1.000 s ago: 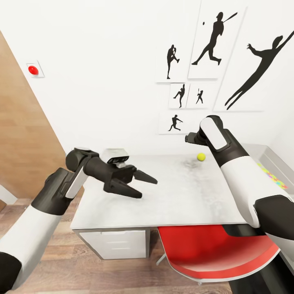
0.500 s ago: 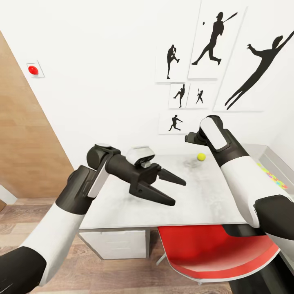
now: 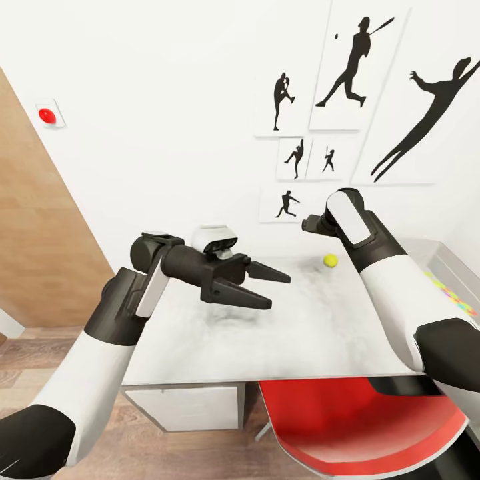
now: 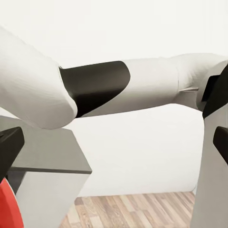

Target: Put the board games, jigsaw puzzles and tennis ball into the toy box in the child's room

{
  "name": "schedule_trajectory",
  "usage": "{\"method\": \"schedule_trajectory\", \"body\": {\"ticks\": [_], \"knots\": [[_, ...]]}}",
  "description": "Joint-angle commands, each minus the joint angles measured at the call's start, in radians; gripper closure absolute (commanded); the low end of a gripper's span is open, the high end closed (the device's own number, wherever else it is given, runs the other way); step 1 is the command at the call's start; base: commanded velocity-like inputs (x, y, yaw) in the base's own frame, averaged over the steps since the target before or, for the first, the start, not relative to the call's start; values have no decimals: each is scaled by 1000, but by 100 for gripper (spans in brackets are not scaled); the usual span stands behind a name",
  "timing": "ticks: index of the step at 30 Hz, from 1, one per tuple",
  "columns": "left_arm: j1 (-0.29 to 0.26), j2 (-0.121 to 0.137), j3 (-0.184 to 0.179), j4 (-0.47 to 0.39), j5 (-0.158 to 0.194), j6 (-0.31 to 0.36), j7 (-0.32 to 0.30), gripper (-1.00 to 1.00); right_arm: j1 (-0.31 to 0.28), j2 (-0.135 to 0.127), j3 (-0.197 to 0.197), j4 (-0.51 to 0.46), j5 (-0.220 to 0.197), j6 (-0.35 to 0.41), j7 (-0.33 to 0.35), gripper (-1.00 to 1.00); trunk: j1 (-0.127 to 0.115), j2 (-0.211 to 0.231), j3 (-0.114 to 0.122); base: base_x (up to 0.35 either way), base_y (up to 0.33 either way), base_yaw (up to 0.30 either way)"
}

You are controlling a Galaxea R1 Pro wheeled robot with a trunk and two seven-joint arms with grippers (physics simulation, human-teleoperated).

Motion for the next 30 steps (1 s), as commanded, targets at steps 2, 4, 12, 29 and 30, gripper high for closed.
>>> {"method": "schedule_trajectory", "body": {"ticks": [2,4,12,29,30], "knots": [[-1,0,1,0,1,11,-3,-100,-1,-2,5,0,-10,-3,-10,-100,1,-2,-2,67,0,0],[-1,0,1,1,0,11,-3,-100,-1,-2,5,0,-10,-5,-10,-100,1,-2,-2,37,0,0],[1,0,2,1,1,11,-3,-100,0,-2,6,1,-9,-9,-10,-100,1,-2,-1,57,23,-22],[3,0,1,1,-3,12,-4,-100,0,-3,6,3,-7,-9,-8,-100,1,-2,15,42,22,-162],[3,-1,1,1,-3,12,-4,-100,0,-3,6,4,-6,-9,-8,-100,1,-2,15,1,1,-54]]}}
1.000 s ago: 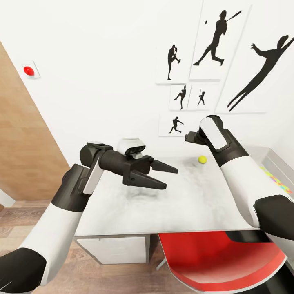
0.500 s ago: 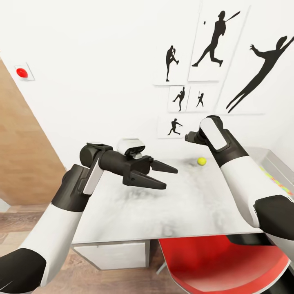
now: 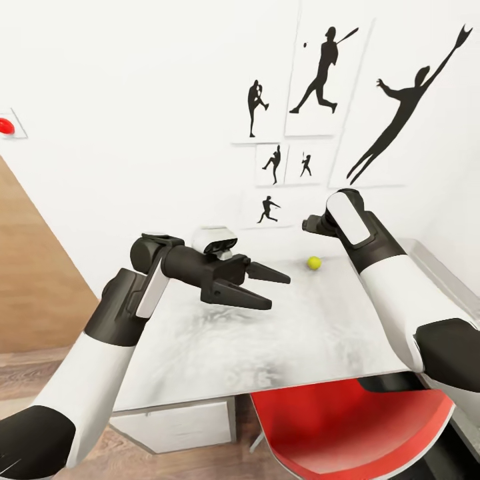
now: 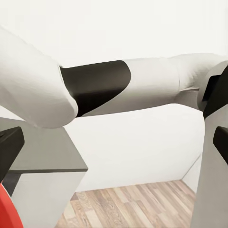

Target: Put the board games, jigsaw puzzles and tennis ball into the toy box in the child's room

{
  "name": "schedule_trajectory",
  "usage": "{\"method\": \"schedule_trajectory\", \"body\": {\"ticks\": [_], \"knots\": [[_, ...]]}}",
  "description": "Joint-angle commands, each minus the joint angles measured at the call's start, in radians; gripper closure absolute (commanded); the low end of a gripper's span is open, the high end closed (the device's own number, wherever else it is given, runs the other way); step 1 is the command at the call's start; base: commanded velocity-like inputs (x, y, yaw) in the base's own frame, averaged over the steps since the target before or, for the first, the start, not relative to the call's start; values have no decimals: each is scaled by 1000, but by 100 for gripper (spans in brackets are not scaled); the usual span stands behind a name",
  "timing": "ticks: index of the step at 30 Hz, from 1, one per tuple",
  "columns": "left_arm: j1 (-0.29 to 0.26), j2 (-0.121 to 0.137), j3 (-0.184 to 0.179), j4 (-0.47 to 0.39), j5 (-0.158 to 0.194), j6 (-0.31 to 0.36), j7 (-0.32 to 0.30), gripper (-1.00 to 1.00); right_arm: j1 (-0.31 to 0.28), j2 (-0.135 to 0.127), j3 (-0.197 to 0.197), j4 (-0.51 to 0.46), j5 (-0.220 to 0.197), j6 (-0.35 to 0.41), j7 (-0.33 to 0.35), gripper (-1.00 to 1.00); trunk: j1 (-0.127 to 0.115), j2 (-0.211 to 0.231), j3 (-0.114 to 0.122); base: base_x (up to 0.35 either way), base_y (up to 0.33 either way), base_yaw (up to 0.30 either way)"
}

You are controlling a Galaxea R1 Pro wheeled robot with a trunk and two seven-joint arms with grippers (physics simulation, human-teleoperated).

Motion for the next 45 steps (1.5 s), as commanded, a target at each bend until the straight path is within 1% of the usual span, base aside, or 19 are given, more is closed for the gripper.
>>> {"method": "schedule_trajectory", "body": {"ticks": [1,12,23,45], "knots": [[-1,0,-1,0,1,11,-3,-100,-1,-1,5,-1,-10,2,-10,-100,1,-2,-2,1,1,-44],[-1,1,-1,0,1,11,-2,-100,-1,0,5,0,-8,2,-10,-100,1,-2,-1,0,2,-11],[-1,1,0,0,1,10,-2,-100,-1,2,5,0,-7,2,-10,-100,1,-2,-3,0,73,-1],[-1,1,0,0,1,9,-2,-100,-1,8,5,2,-7,2,-10,-100,1,-2,-35,0,3,0]]}}
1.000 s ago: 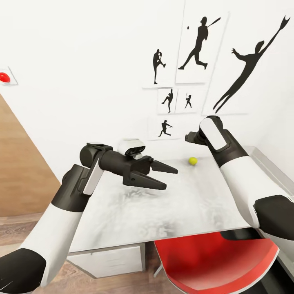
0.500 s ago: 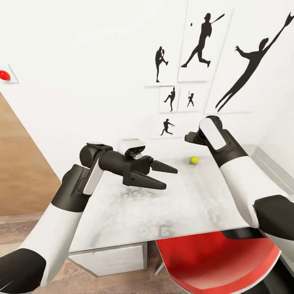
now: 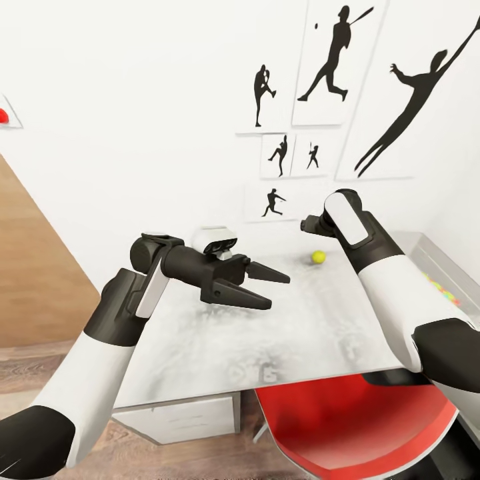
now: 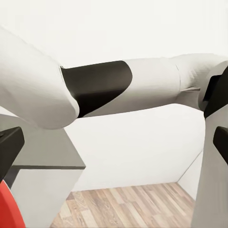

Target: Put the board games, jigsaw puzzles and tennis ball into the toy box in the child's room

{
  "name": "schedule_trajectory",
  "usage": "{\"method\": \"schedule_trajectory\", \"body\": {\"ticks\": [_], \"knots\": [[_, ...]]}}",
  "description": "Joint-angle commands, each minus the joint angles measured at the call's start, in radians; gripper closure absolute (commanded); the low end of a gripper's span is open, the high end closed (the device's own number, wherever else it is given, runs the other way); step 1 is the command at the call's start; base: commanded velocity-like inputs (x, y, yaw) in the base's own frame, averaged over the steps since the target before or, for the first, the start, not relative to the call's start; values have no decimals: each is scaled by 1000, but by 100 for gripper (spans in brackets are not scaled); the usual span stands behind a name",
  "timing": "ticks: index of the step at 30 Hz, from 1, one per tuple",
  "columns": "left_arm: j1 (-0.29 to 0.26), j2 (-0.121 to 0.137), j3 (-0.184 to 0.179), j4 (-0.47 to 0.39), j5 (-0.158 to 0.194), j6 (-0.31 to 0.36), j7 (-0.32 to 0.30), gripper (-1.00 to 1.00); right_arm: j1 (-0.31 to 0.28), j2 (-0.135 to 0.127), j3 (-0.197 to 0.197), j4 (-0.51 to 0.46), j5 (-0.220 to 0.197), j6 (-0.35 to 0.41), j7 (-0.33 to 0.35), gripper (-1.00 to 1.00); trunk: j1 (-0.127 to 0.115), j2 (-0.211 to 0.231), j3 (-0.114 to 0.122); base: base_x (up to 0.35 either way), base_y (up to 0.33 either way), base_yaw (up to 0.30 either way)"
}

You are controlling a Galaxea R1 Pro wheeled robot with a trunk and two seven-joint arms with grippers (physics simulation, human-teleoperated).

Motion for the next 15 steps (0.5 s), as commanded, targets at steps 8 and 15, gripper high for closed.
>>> {"method": "schedule_trajectory", "body": {"ticks": [8,15], "knots": [[-1,0,0,0,1,11,-3,-100,-1,-1,5,11,-10,2,-10,-100,1,-2,-15,0,0,-1],[-1,0,0,0,1,11,-3,-100,-1,-1,5,16,-8,0,-10,-100,1,-2,-26,0,0,-72]]}}
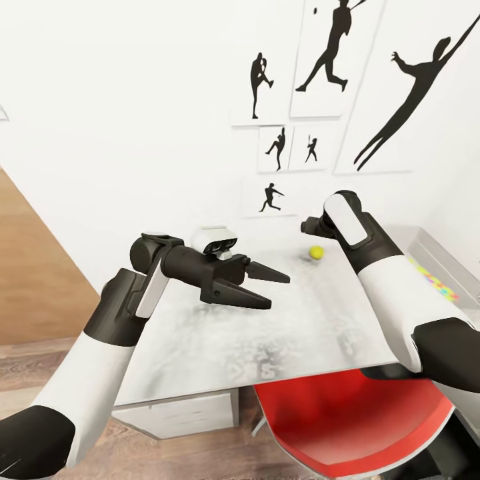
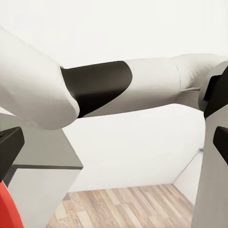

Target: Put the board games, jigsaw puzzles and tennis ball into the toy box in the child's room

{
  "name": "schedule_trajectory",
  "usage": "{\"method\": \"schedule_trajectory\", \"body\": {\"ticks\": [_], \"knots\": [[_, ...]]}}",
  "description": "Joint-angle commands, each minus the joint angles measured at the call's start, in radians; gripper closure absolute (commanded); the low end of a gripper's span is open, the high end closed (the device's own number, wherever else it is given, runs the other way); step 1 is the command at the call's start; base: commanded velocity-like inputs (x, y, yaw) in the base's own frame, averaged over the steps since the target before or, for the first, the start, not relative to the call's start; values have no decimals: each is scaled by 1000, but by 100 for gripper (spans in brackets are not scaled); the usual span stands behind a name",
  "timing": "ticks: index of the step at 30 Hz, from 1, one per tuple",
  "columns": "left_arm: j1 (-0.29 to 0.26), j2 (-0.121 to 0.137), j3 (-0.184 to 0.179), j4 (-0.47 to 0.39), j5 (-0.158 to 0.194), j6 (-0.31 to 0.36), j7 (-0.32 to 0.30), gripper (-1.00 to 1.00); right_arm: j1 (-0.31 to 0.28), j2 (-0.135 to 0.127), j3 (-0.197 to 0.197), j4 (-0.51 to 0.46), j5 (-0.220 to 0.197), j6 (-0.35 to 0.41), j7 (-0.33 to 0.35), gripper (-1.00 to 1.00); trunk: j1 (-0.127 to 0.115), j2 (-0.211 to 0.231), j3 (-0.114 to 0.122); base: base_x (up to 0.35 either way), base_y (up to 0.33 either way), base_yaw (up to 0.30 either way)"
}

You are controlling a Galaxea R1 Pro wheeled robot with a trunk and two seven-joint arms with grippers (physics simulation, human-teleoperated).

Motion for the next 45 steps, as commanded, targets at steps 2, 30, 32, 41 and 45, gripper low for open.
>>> {"method": "schedule_trajectory", "body": {"ticks": [2,30,32,41,45], "knots": [[-1,0,-1,0,1,11,-3,-100,-1,-2,5,-1,-9,2,-10,-100,1,-2,-5,0,0,-132],[-1,0,-1,0,1,11,-3,-100,-2,0,5,0,-9,1,-10,-100,1,-2,-18,0,0,-92],[-1,0,-1,0,1,11,-3,-100,-3,0,5,0,-9,1,-10,-100,1,-2,-21,0,0,0],[-1,0,-1,0,1,11,-3,-100,-3,12,5,0,-9,1,-10,-100,1,-2,-35,0,0,0],[-1,0,-1,0,1,11,-3,-100,-3,13,5,0,-9,1,-10,-100,1,-2,-41,0,0,0]]}}
